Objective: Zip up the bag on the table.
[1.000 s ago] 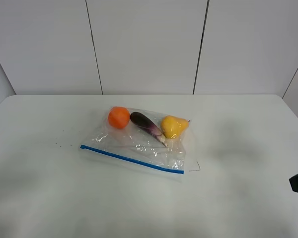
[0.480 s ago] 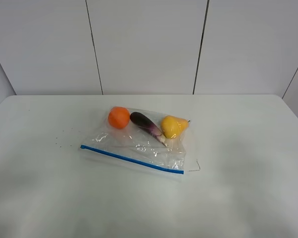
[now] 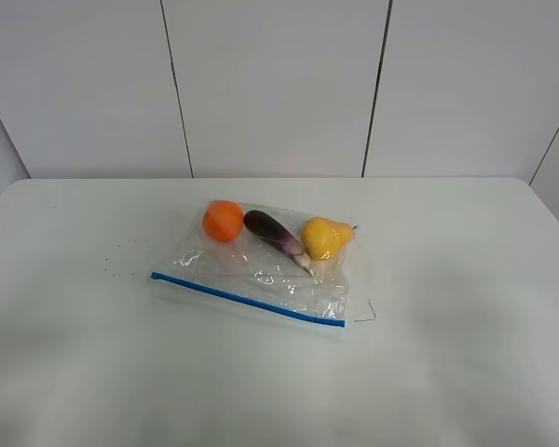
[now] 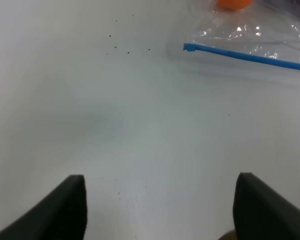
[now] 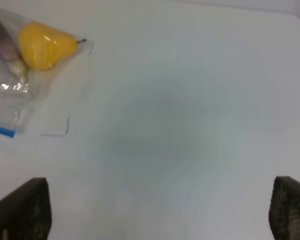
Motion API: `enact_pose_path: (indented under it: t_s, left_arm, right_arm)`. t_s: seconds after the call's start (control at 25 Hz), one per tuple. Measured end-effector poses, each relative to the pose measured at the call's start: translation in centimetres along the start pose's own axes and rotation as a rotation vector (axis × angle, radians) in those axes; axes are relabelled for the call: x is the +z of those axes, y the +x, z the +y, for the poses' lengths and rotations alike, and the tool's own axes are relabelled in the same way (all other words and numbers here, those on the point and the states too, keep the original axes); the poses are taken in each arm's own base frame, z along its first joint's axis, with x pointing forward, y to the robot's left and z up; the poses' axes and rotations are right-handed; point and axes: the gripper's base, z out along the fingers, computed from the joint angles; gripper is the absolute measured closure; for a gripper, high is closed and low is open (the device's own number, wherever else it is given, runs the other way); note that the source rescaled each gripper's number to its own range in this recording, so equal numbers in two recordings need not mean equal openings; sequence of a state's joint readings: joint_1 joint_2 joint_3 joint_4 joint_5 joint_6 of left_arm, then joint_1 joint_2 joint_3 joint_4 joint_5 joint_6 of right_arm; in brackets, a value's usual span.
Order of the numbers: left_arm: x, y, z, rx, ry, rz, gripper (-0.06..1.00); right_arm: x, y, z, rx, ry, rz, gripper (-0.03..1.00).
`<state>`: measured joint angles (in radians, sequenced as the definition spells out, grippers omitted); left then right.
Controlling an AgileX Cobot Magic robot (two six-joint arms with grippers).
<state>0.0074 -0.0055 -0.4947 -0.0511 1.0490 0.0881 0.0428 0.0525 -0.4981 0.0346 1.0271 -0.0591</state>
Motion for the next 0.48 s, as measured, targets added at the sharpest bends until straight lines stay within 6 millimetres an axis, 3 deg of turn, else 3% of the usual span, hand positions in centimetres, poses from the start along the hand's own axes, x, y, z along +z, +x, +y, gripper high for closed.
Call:
enact_pose_path:
  t_s: [0.48]
  left_arm:
    - [0.00, 0.00, 0.00, 0.000, 0.000, 0.000, -0.01]
  right_arm:
    - [-0.61, 0.31, 0.15, 0.014, -0.012, -0.045, 0.00]
